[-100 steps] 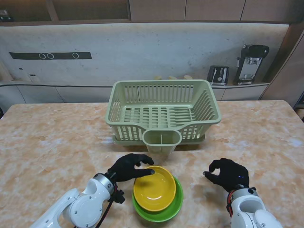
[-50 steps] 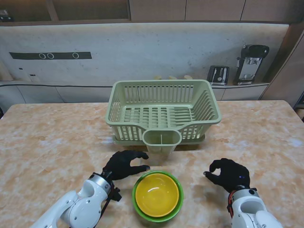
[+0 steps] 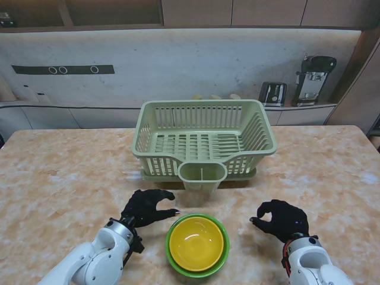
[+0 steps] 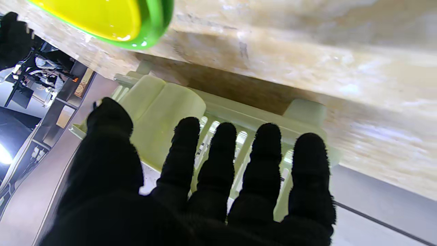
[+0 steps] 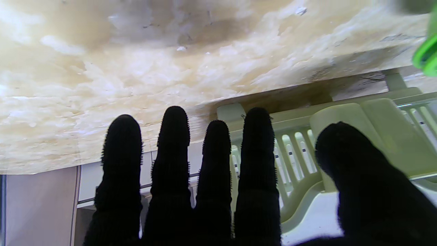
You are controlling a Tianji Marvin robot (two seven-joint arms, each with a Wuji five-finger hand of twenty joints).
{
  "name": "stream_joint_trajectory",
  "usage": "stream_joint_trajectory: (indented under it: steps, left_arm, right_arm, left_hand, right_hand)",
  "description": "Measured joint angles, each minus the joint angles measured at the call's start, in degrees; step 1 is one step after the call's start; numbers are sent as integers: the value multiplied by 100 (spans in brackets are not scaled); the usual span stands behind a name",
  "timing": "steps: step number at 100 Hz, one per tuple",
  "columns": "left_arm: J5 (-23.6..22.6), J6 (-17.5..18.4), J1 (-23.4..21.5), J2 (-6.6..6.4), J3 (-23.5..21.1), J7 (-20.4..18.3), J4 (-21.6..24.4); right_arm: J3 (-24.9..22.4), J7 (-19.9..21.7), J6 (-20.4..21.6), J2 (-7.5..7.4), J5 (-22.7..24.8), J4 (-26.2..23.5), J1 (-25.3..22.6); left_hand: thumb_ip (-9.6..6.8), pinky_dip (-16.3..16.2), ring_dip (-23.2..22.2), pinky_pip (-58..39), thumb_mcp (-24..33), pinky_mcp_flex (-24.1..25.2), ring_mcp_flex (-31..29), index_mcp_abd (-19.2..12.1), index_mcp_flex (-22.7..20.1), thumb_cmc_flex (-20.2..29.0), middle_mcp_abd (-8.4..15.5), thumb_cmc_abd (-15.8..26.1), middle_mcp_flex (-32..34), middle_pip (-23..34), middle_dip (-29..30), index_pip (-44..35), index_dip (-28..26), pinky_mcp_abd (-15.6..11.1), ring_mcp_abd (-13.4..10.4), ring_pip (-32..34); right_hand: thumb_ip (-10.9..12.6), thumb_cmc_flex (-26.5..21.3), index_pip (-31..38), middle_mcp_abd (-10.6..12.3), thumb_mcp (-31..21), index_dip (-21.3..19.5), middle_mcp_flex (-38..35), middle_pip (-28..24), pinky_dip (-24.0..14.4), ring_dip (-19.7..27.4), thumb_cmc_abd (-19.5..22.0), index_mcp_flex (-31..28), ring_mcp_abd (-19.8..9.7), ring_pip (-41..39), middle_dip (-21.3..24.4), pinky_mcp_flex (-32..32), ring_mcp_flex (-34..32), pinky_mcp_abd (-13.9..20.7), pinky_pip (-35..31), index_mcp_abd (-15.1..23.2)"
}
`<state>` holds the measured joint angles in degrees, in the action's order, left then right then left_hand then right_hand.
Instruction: Stack bowls and put them on the dishrack
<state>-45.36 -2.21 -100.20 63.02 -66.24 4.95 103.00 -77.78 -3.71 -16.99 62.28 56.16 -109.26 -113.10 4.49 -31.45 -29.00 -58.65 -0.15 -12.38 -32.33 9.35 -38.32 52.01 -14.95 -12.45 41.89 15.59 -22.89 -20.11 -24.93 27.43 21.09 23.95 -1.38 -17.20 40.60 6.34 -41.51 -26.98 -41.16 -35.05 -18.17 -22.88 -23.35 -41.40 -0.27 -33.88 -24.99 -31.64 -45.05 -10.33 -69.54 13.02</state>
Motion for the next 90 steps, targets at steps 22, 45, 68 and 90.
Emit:
stream_joint_trajectory:
  steps: [22,45,68,90]
  left_arm:
    - [-251,-198,-128,-3,-125,141,156]
    - [-541,-604,-292,-1,-263,242,397]
    - [-912,-860,-568,3,-528,287,650]
    - [-1161,-1233,-689,6,-640,522,762]
  right_arm:
    - [84,204,289,-38,-24,-71,-4]
    - [243,435,504,-85,-270,-77,64]
    - [518,648,648,-131,-477,38,287]
    - [829,955,653,-176,-640,205,592]
  left_hand:
    - [0,0,-48,-83,0,-75,-10,-68,-19,-3,89,0,0,25,0,-221,-164,-18,0,89]
    - [-1,-22,-117,-176,0,-157,-57,-207,-22,2,213,0,1,95,-86,-614,-431,-29,0,198]
    - [-61,-56,-198,-232,-1,-222,-174,-387,-28,66,303,-13,9,158,-151,-957,-702,-107,-14,278]
    - [-62,-58,-247,-236,-1,-232,-235,-417,-29,125,327,-77,14,159,-154,-1036,-837,-136,-64,290]
  right_hand:
    - [0,237,-193,0,158,-56,0,64,0,0,144,0,0,24,0,2,0,0,1,-11]
    - [0,563,-386,0,207,-158,0,137,0,0,230,-2,1,87,0,-13,0,0,3,-167]
    - [0,1017,-715,-1,194,-181,109,151,0,0,246,213,4,126,0,-74,0,1,6,-437]
    - [0,1441,-1041,-263,127,-197,810,101,0,0,251,723,10,143,96,12,288,1,75,-926]
